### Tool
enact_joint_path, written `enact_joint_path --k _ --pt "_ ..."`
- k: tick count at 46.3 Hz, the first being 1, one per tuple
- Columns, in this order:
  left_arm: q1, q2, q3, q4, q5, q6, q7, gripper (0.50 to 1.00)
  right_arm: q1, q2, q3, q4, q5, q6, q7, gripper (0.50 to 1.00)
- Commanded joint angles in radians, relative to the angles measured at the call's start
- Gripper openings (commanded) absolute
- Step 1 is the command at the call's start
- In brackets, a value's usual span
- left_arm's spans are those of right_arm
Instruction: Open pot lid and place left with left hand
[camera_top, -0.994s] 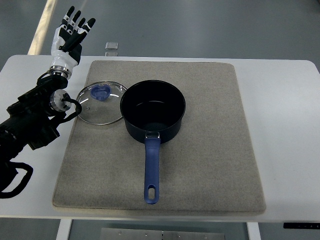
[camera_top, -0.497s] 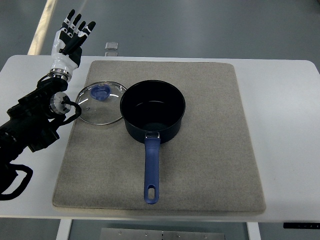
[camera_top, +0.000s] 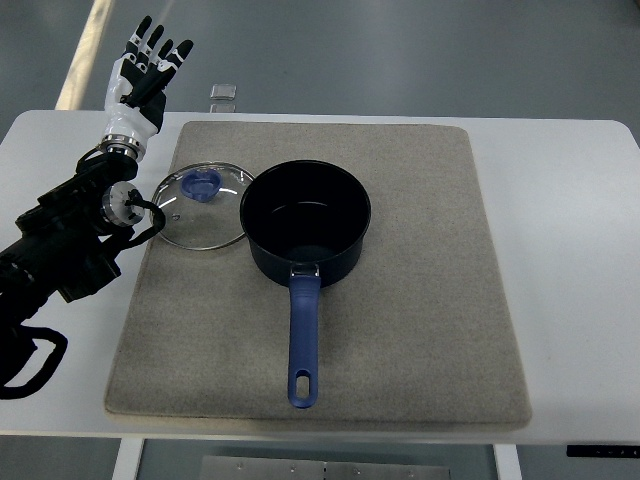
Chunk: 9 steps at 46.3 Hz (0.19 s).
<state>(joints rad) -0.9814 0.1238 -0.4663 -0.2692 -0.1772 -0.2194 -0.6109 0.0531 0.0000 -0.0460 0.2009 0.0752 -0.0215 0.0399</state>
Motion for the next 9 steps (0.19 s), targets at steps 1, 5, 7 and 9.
enact_joint_path --k 1,5,7,9 --pt "0.004 0.002 0.000 0.002 0.001 0.000 0.000 0.979 0.001 0.000 0.000 0.000 0.000 0.000 0.000 0.915" --pt "0.006 0.002 0.000 0.002 0.001 0.000 0.000 0.981 0.001 0.000 0.000 0.000 0.000 0.000 0.000 0.915" --pt "0.006 0.002 0.000 0.002 0.001 0.000 0.000 0.981 0.001 0.000 0.000 0.000 0.000 0.000 0.000 0.915" --pt "0.007 0.000 0.000 0.002 -0.001 0.000 0.000 0.981 0.001 0.000 0.006 0.000 0.000 0.000 0.000 0.915"
